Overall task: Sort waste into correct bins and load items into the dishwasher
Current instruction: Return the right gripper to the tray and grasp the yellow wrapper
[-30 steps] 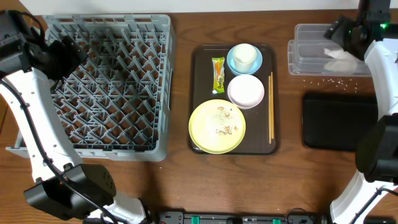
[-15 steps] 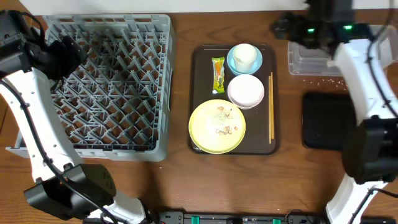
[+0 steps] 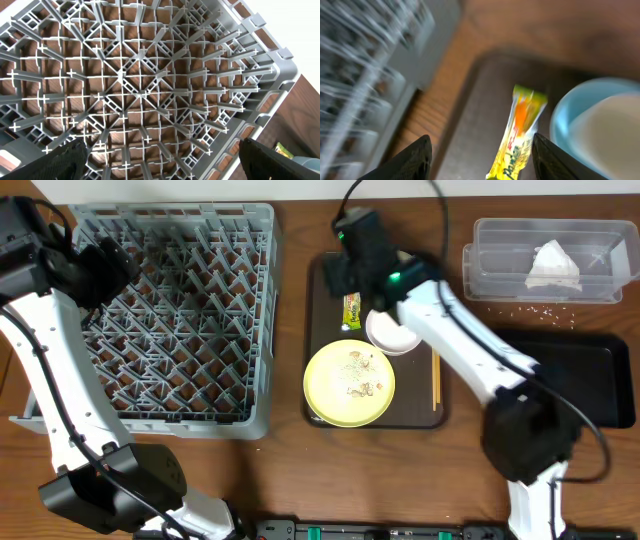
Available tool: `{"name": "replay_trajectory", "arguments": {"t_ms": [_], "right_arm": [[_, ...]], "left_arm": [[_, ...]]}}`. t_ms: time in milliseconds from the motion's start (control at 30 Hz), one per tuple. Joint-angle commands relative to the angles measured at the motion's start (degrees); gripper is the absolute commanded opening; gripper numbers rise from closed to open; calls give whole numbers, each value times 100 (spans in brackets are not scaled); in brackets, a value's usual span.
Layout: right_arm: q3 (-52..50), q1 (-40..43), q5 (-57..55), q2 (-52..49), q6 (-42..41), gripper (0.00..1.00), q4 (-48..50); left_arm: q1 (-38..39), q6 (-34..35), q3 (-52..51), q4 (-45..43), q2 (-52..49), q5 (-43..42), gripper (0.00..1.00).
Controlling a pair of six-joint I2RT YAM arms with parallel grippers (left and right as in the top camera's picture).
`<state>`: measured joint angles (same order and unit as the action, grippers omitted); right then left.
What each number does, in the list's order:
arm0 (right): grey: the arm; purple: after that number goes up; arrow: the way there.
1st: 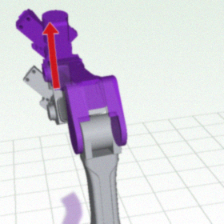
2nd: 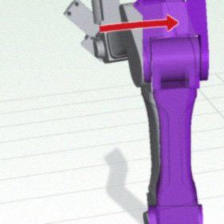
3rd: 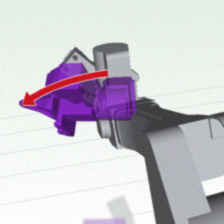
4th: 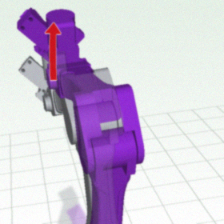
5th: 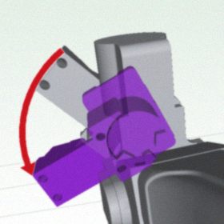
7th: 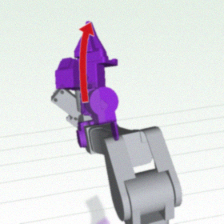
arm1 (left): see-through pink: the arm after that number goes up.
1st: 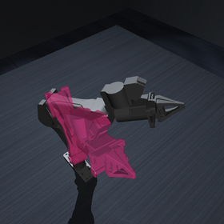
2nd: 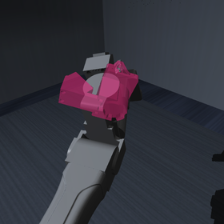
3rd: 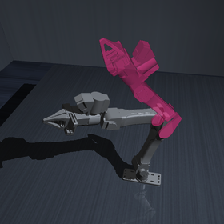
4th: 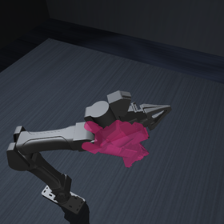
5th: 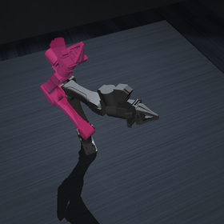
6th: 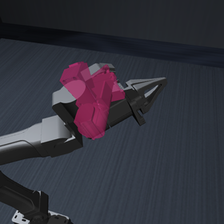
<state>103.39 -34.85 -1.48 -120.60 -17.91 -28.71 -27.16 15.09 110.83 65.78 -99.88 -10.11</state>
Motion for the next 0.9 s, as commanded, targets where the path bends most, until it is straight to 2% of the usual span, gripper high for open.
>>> {"name": "replay_trajectory", "arguments": {"t_ms": [0,167,433,667,867], "right_arm": [[28,-153,-295,-619,94,62,-55],[295,-234,-249,-684,212,58,-407],[1062,-214,48,-704,96,56,-1491],[1014,-284,-101,-938,72,54,-844],[1014,-348,-837,-1504,-221,55,-595]], "left_arm": [[11,24,-24,17,-9,33,98],[11,24,-24,17,-9,33,98],[11,24,-24,17,-9,33,98],[11,24,-24,17,-9,33,98],[11,24,-24,17,-9,33,98]]}}
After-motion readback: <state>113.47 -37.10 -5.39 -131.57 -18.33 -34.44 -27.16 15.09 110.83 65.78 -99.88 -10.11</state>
